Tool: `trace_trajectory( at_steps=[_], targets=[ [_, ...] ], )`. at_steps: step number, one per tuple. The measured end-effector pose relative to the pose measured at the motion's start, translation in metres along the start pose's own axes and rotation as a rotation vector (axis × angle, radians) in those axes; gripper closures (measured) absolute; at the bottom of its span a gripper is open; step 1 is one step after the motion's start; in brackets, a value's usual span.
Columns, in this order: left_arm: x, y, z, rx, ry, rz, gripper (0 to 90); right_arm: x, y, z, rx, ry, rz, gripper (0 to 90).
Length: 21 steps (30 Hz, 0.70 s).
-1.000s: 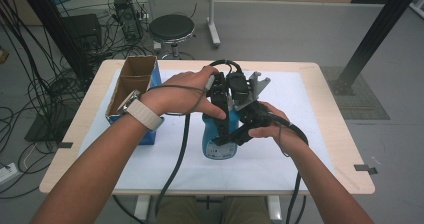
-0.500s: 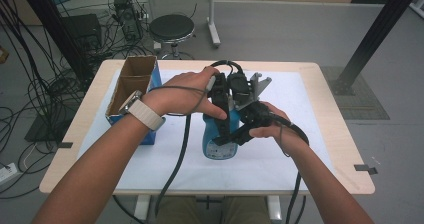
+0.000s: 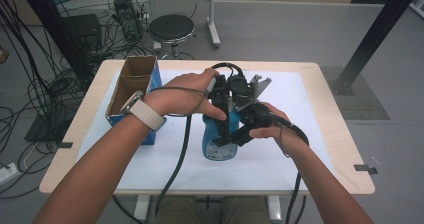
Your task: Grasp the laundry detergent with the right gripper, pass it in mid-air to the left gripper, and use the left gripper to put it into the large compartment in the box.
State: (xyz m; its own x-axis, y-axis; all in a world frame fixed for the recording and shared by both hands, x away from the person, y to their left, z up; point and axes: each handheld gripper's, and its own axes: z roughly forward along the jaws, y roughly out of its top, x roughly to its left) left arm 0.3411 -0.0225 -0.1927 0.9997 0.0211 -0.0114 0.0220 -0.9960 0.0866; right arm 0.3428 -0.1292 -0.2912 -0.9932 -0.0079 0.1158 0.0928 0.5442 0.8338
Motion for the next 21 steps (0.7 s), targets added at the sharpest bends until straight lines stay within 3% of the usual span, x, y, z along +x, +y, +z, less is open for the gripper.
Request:
trace_trajectory(
  at_steps=[21],
  targets=[
    [0.001,-0.0009,0.0023,-0.004,-0.009,-0.007,36.8,-0.0006,-0.0018,0.0008,0.008,-0.012,-0.015,42.9]
  ],
)
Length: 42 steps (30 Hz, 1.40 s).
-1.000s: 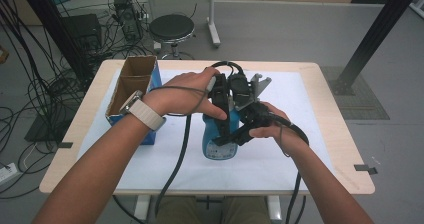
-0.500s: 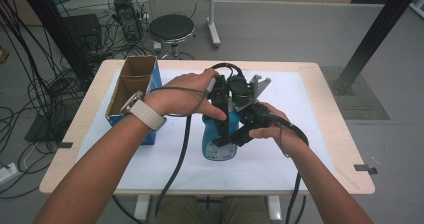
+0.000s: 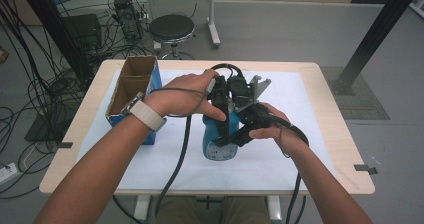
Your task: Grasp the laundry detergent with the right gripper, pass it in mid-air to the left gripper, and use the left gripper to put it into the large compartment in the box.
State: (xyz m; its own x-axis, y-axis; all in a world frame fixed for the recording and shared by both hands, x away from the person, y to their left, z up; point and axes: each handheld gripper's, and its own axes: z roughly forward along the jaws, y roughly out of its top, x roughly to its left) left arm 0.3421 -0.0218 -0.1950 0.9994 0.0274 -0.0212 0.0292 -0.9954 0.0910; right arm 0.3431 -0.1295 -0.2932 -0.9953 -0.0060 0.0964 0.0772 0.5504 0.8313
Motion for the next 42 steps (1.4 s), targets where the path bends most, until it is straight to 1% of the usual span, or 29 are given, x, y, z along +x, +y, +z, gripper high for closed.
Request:
trace_trajectory(
  at_steps=[6,8,9,13,16,19,26,28,35,38,42],
  targets=[
    [-0.0002,-0.0003,0.0008,0.005,0.0,-0.002,36.9,0.0005,-0.0003,0.0013,0.003,-0.003,0.003,42.9],
    [0.0,-0.001,0.0013,0.006,-0.005,-0.004,36.9,-0.0001,-0.0004,0.0016,0.002,0.001,-0.005,42.8],
    [0.0001,-0.0013,0.0015,0.004,-0.005,-0.004,36.9,0.0005,-0.0003,0.0022,0.005,-0.001,0.002,42.8],
    [0.0007,-0.0027,0.0022,0.006,-0.01,-0.007,37.1,0.0001,-0.0006,0.0037,0.006,0.0,0.0,42.8],
    [0.001,-0.0036,0.002,-0.001,-0.01,-0.009,37.1,-0.001,-0.0006,0.004,0.001,0.002,-0.009,42.8],
    [0.0011,-0.0042,0.0019,-0.007,-0.013,-0.012,37.2,-0.0006,-0.0002,0.0038,0.001,-0.001,-0.005,42.8],
    [0.0007,-0.0044,0.0017,-0.006,-0.016,-0.015,37.2,-0.0008,-0.0003,0.0041,-0.001,0.0,-0.01,42.8],
    [0.0005,-0.0045,0.0015,-0.007,-0.015,-0.015,37.2,0.0001,0.0,0.0037,0.002,0.003,-0.005,42.8],
    [0.0006,-0.005,0.0013,-0.009,-0.015,-0.017,37.2,-0.0004,0.0004,0.0037,0.004,0.002,-0.014,42.8],
    [0.001,-0.0056,0.0011,-0.01,-0.015,-0.018,37.3,0.0001,0.0008,0.0031,0.008,-0.001,-0.004,42.8],
    [0.0005,-0.0059,0.0002,-0.011,-0.015,-0.018,37.3,0.0001,0.0012,0.0035,0.006,0.0,-0.009,42.8]
  ],
)
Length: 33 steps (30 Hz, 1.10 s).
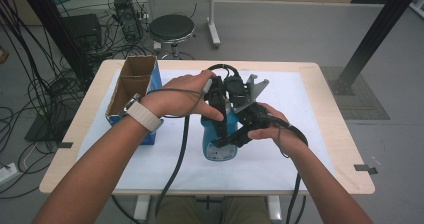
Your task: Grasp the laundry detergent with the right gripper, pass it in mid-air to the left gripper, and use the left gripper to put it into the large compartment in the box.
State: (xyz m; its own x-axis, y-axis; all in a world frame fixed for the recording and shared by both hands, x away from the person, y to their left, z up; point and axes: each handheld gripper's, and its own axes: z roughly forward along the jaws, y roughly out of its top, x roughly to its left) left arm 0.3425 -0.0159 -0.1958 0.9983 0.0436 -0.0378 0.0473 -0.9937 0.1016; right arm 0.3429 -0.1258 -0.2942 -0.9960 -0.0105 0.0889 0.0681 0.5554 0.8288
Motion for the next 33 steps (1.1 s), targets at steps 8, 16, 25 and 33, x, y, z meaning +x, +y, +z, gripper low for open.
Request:
trace_trajectory(
  at_steps=[8,16,25,33],
  targets=[
    [0.0,-0.0006,-0.0011,-0.002,0.002,0.0,37.3,0.0013,0.0017,-0.0014,0.004,0.0,0.007,42.8],
    [0.0004,-0.001,-0.0005,-0.005,0.006,0.0,37.3,0.0009,0.0014,-0.001,0.004,-0.005,0.008,42.7],
    [0.0011,-0.0011,-0.0002,-0.004,0.006,0.001,37.3,0.0003,0.0011,-0.0007,0.005,-0.006,0.009,42.7],
    [0.0003,-0.0009,0.0,-0.005,0.009,0.0,37.3,0.0005,0.0009,-0.0007,0.003,-0.006,0.006,42.7]
  ],
)
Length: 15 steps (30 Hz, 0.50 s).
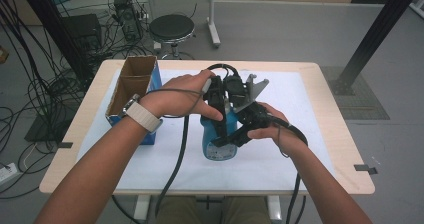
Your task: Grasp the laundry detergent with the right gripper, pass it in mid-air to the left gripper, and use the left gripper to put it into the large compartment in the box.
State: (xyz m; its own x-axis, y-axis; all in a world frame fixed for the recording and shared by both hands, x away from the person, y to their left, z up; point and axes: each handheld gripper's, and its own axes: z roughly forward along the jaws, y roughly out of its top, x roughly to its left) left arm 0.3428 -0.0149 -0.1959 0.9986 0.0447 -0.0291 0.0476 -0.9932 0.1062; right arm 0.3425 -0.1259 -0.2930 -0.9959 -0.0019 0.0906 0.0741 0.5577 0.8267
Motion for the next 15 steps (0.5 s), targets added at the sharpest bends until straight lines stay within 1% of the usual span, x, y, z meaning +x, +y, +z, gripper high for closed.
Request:
trace_trajectory(
  at_steps=[1,2,4,7,9,10,15],
  targets=[
    [0.0001,0.0,-0.0001,0.0,0.0,0.0,37.2,-0.0009,-0.0003,0.0003,-0.003,-0.001,-0.011,42.7],
    [0.0,-0.0001,0.0,0.0,0.0,0.0,37.2,-0.0001,0.0,0.0,0.0,-0.001,0.0,42.7],
    [0.0001,-0.0001,-0.0003,0.002,-0.001,-0.001,37.3,-0.001,-0.0001,0.0003,-0.003,-0.002,-0.013,42.7],
    [0.0,-0.0002,-0.0003,0.001,0.0,-0.003,37.3,-0.0001,0.0002,0.0,0.0,-0.003,-0.002,42.7],
    [-0.0002,-0.0004,-0.0002,-0.001,-0.001,-0.003,37.3,-0.001,0.0,0.0004,-0.004,-0.002,-0.015,42.7],
    [-0.0002,-0.0003,-0.0005,0.002,-0.001,-0.003,37.2,0.0,0.0004,0.0001,0.001,-0.002,-0.003,42.7],
    [-0.0008,-0.0005,-0.0004,0.0,0.001,-0.004,37.3,0.0004,0.0004,0.0001,0.001,-0.002,-0.003,42.7]
  ],
)
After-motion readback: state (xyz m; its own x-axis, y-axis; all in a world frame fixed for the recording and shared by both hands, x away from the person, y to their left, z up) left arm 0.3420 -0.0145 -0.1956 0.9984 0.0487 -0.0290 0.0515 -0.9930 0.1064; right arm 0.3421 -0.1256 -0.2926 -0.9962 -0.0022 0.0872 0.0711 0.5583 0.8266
